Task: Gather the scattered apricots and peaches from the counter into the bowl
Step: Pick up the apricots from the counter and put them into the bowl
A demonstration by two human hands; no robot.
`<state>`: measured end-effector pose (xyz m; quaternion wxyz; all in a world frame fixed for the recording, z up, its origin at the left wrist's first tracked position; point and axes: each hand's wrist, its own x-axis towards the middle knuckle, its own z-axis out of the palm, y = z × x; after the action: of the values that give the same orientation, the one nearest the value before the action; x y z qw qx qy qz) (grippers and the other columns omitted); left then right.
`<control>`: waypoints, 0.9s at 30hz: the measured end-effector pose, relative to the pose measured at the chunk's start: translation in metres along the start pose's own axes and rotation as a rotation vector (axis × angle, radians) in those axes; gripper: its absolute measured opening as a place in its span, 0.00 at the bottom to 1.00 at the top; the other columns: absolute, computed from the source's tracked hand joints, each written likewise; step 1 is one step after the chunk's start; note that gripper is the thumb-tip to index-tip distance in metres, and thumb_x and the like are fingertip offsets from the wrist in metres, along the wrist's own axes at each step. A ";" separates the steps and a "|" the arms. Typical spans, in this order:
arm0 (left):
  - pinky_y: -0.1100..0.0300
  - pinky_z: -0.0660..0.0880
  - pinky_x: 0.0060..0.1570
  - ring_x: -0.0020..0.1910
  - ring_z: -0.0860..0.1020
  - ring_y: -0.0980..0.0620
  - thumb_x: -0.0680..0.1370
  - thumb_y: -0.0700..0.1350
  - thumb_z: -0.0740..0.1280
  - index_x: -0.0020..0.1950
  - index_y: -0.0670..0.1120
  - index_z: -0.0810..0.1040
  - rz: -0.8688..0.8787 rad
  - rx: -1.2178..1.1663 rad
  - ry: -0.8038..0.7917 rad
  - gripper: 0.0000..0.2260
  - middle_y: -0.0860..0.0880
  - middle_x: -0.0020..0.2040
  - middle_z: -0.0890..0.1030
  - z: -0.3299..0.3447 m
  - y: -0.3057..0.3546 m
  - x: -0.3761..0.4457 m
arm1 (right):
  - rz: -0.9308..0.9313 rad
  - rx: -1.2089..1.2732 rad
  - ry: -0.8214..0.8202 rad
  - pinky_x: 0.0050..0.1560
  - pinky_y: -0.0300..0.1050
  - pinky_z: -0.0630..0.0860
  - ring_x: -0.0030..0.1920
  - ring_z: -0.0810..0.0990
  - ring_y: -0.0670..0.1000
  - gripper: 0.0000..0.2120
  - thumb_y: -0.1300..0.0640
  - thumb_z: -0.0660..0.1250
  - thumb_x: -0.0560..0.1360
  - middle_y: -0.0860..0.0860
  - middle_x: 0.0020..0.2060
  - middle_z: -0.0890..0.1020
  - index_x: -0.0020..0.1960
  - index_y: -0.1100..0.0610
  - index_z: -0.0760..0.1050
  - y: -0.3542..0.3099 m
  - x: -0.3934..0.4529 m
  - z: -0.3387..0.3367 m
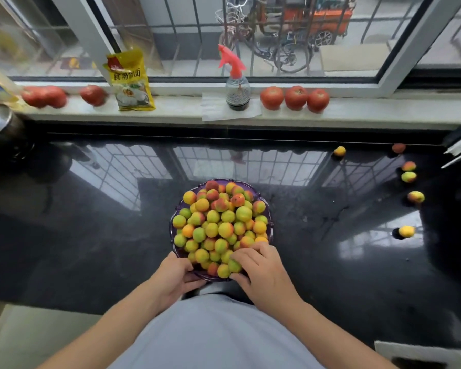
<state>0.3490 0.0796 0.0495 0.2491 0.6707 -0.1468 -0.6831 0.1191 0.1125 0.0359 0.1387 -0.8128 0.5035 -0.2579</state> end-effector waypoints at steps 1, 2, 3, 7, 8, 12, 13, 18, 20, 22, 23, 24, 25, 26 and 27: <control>0.47 0.84 0.45 0.54 0.87 0.36 0.79 0.27 0.54 0.73 0.46 0.71 0.001 0.002 0.003 0.26 0.39 0.60 0.86 0.000 0.000 0.000 | -0.015 -0.030 -0.008 0.56 0.46 0.71 0.54 0.75 0.50 0.17 0.47 0.73 0.71 0.43 0.53 0.82 0.57 0.51 0.80 -0.001 0.000 0.002; 0.46 0.84 0.47 0.54 0.87 0.36 0.79 0.27 0.54 0.73 0.46 0.70 0.002 0.005 0.007 0.26 0.39 0.61 0.86 -0.001 0.000 0.001 | -0.025 -0.057 -0.018 0.58 0.47 0.70 0.55 0.75 0.50 0.17 0.47 0.74 0.71 0.43 0.53 0.82 0.57 0.51 0.81 0.000 0.000 0.004; 0.44 0.84 0.49 0.53 0.87 0.36 0.79 0.27 0.54 0.73 0.46 0.70 0.004 0.010 0.008 0.25 0.39 0.61 0.85 -0.001 0.000 0.001 | -0.035 -0.085 -0.023 0.59 0.47 0.69 0.55 0.75 0.51 0.16 0.47 0.74 0.70 0.43 0.53 0.82 0.56 0.51 0.81 0.000 -0.001 0.007; 0.43 0.82 0.54 0.54 0.87 0.37 0.80 0.28 0.55 0.72 0.47 0.70 0.007 0.025 0.009 0.24 0.39 0.61 0.86 -0.003 -0.001 0.001 | -0.037 -0.134 -0.026 0.62 0.50 0.70 0.56 0.75 0.52 0.12 0.49 0.73 0.72 0.46 0.52 0.81 0.53 0.51 0.82 0.001 -0.005 0.013; 0.43 0.82 0.54 0.54 0.87 0.36 0.80 0.28 0.55 0.72 0.47 0.70 0.007 0.027 0.007 0.24 0.39 0.61 0.85 -0.003 -0.001 0.000 | -0.036 -0.131 -0.028 0.62 0.50 0.70 0.56 0.75 0.52 0.12 0.49 0.73 0.72 0.46 0.52 0.81 0.53 0.52 0.82 0.000 -0.005 0.014; 0.43 0.83 0.52 0.53 0.87 0.37 0.79 0.29 0.56 0.72 0.46 0.69 0.006 0.021 0.012 0.24 0.39 0.62 0.84 -0.004 -0.001 0.000 | -0.014 -0.092 -0.057 0.65 0.50 0.70 0.59 0.75 0.52 0.19 0.48 0.75 0.71 0.47 0.55 0.80 0.59 0.52 0.80 -0.002 -0.006 0.013; 0.44 0.83 0.51 0.53 0.87 0.37 0.80 0.29 0.56 0.72 0.47 0.69 0.008 0.021 0.009 0.23 0.40 0.62 0.84 -0.004 0.000 0.000 | 0.007 -0.066 -0.045 0.66 0.49 0.69 0.60 0.74 0.52 0.21 0.47 0.74 0.71 0.48 0.57 0.79 0.61 0.53 0.79 -0.001 -0.007 0.010; 0.43 0.84 0.54 0.55 0.86 0.35 0.80 0.28 0.56 0.73 0.48 0.70 0.005 -0.011 -0.027 0.25 0.39 0.62 0.85 -0.003 -0.001 0.001 | 0.449 0.152 0.233 0.64 0.46 0.70 0.60 0.73 0.49 0.14 0.52 0.67 0.78 0.47 0.58 0.76 0.62 0.55 0.78 0.033 -0.010 -0.018; 0.43 0.85 0.51 0.56 0.86 0.34 0.80 0.27 0.54 0.75 0.47 0.69 -0.009 -0.047 -0.037 0.27 0.38 0.64 0.84 -0.002 -0.001 0.004 | 0.689 0.158 0.269 0.62 0.51 0.73 0.58 0.75 0.50 0.13 0.57 0.66 0.79 0.46 0.57 0.73 0.63 0.54 0.76 0.062 -0.011 -0.027; 0.43 0.85 0.47 0.55 0.86 0.33 0.79 0.27 0.54 0.75 0.45 0.68 -0.019 -0.065 -0.036 0.27 0.36 0.64 0.83 -0.001 -0.001 0.007 | 0.843 0.150 0.195 0.60 0.52 0.75 0.57 0.76 0.50 0.15 0.58 0.64 0.79 0.44 0.58 0.69 0.66 0.53 0.74 0.091 -0.009 -0.033; 0.44 0.85 0.46 0.55 0.86 0.33 0.79 0.27 0.53 0.75 0.44 0.67 -0.025 -0.070 -0.037 0.26 0.36 0.64 0.83 0.001 -0.001 0.009 | 0.875 0.133 0.152 0.59 0.52 0.74 0.58 0.76 0.51 0.16 0.58 0.64 0.79 0.44 0.59 0.68 0.67 0.52 0.73 0.107 -0.007 -0.037; 0.44 0.85 0.46 0.55 0.86 0.33 0.79 0.26 0.53 0.75 0.42 0.68 -0.030 -0.074 -0.039 0.26 0.35 0.64 0.83 0.003 -0.001 0.010 | 0.887 0.116 0.119 0.60 0.51 0.74 0.59 0.76 0.52 0.17 0.58 0.63 0.79 0.45 0.61 0.68 0.68 0.52 0.72 0.122 -0.002 -0.040; 0.44 0.86 0.46 0.55 0.86 0.32 0.79 0.26 0.52 0.75 0.42 0.68 -0.033 -0.085 -0.051 0.25 0.35 0.63 0.83 0.007 -0.001 0.010 | 0.890 0.101 0.097 0.60 0.51 0.74 0.59 0.76 0.54 0.18 0.58 0.63 0.79 0.47 0.63 0.68 0.69 0.52 0.71 0.137 0.005 -0.043; 0.44 0.86 0.46 0.55 0.86 0.32 0.80 0.26 0.52 0.75 0.41 0.68 -0.035 -0.102 -0.066 0.25 0.34 0.63 0.83 0.011 -0.002 0.009 | 0.889 0.086 0.079 0.60 0.51 0.73 0.60 0.76 0.55 0.19 0.58 0.63 0.79 0.49 0.65 0.67 0.70 0.53 0.70 0.151 0.015 -0.048; 0.44 0.86 0.46 0.55 0.86 0.32 0.80 0.25 0.52 0.74 0.40 0.69 -0.034 -0.118 -0.082 0.25 0.34 0.62 0.83 0.015 -0.001 0.008 | 0.888 0.064 0.063 0.60 0.51 0.72 0.60 0.75 0.57 0.20 0.59 0.63 0.79 0.50 0.66 0.66 0.71 0.53 0.69 0.165 0.027 -0.053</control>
<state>0.3338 0.0745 0.0432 0.2706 0.6287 -0.1050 -0.7214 -0.0236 0.0157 0.0073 0.2458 -0.5050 0.7994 -0.2132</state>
